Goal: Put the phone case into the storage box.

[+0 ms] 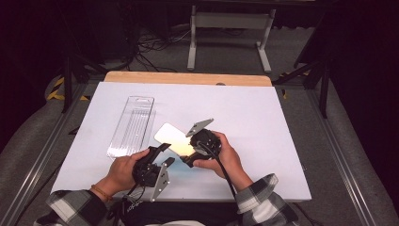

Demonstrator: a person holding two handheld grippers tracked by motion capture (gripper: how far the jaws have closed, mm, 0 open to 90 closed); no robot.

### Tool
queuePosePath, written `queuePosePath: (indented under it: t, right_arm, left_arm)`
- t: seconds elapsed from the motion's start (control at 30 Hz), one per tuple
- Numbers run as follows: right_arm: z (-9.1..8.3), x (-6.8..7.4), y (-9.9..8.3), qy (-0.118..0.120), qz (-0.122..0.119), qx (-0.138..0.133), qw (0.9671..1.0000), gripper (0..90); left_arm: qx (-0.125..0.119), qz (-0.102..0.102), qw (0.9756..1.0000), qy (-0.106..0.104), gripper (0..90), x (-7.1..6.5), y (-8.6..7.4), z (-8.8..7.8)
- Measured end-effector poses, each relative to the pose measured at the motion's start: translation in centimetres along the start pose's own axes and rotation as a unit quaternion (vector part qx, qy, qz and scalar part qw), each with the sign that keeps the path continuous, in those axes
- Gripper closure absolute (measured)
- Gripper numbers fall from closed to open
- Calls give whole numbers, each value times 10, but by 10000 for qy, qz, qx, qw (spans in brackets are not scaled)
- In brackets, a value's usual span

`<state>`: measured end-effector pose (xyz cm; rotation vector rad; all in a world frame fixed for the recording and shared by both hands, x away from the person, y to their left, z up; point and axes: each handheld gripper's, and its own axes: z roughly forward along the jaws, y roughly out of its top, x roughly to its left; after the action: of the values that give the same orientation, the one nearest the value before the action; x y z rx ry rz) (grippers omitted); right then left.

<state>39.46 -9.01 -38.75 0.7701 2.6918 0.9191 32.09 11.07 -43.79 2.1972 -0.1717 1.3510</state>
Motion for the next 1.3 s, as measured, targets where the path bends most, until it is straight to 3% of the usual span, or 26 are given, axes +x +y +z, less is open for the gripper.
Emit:
queuePosePath:
  t: [0.13,0.3,0.33,0.37,0.4,0.77,0.83,0.9,1.03,1.1,1.23,1.27,1.3]
  right_arm:
    - [0,0,0,-27,32,-27,10000,174]
    - [0,0,0,-34,56,-11,10000,174]
    - [0,1,0,-13,57,15,10000,174]
    - [0,1,0,-13,57,15,10000,174]
    - [0,1,0,-18,58,3,10000,173]
    - [-4,0,1,-89,134,-73,9998,173]
    - [-7,-1,1,-115,178,-109,9997,172]
    - [-8,-2,1,-129,208,-132,9996,171]
    - [-12,-2,1,-106,317,-255,9991,170]
    - [-14,-2,1,-87,360,-298,9989,168]
    - [-17,-2,1,-72,382,-368,9986,167]
    - [-22,0,0,-131,348,-498,9981,165]
    - [-24,1,0,-165,328,-538,9979,164]
  left_arm:
    - [23,287,9995,126,528,-2,4,2]
    - [41,420,9989,194,627,-4,7,6]
    - [104,549,9981,255,642,-5,8,7]
    - [104,549,9981,255,646,-5,8,7]
    - [69,708,9970,311,654,-6,10,10]
    - [216,1151,9921,448,772,-12,16,16]
    - [196,1092,9928,461,788,-13,17,16]
    - [210,1157,9916,533,793,-11,18,16]
    - [198,999,9930,601,805,-8,17,14]
    - [152,1046,9922,654,810,-7,17,13]
    - [109,898,9939,636,812,-6,16,11]
    - [93,761,9952,615,814,-3,14,10]
    - [93,774,9950,623,813,-1,13,10]
